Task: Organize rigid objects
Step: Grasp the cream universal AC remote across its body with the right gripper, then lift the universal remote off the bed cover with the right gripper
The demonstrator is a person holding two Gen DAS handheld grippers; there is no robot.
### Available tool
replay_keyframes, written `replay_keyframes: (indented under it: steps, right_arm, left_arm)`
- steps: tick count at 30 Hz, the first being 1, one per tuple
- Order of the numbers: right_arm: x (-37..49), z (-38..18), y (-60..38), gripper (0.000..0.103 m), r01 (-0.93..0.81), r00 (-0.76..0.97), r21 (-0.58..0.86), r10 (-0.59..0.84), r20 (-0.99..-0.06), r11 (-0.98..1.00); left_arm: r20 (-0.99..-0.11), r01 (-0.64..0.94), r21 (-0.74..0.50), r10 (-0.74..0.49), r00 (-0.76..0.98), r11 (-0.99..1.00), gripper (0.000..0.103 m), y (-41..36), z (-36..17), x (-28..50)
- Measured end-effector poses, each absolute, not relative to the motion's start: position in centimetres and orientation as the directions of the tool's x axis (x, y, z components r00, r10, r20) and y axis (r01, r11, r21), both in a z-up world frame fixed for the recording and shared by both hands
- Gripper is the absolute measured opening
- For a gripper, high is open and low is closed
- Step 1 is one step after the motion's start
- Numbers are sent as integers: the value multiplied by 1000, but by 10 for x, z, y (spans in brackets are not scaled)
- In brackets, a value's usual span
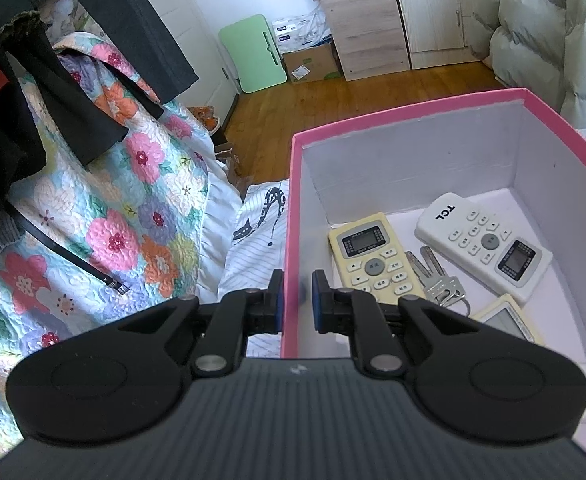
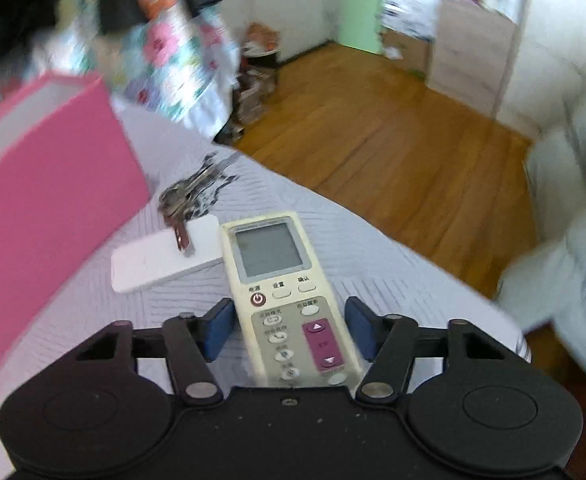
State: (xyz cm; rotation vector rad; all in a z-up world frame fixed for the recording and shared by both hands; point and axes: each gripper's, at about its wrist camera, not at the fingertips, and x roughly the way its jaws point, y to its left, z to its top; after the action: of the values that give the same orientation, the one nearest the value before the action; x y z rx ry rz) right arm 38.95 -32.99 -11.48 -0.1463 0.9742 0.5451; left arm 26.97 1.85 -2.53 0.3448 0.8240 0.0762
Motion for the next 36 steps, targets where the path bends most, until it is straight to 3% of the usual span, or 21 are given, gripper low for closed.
replay_keyframes:
  steps: [3,12,17,20,36]
  right_arm:
    - [370,-109,-331,60,-439,486,90,321,-813,894]
    - [344,-112,-333,60,-322,416,211,338,-844,923]
    - [347,-111,-318,63,-375,383,162,312,-869,913]
    - [350,-113,-307,59,-408,412,95,277,-868,908]
    - [267,-72,-308,58,-208,656,179,273,-704,962]
  left_arm:
    - [-705,67,332,200,681,941,12,18,-25,270]
    - [-702,69,342,206,681,937,12,16,-27,270]
    - [-700,68,356,218,681,932,12,14,-27,271]
    - [-699,67,358,220,680,931,12,14,-27,270]
    - [-714,53,337,219,665,940,13,15,-28,274]
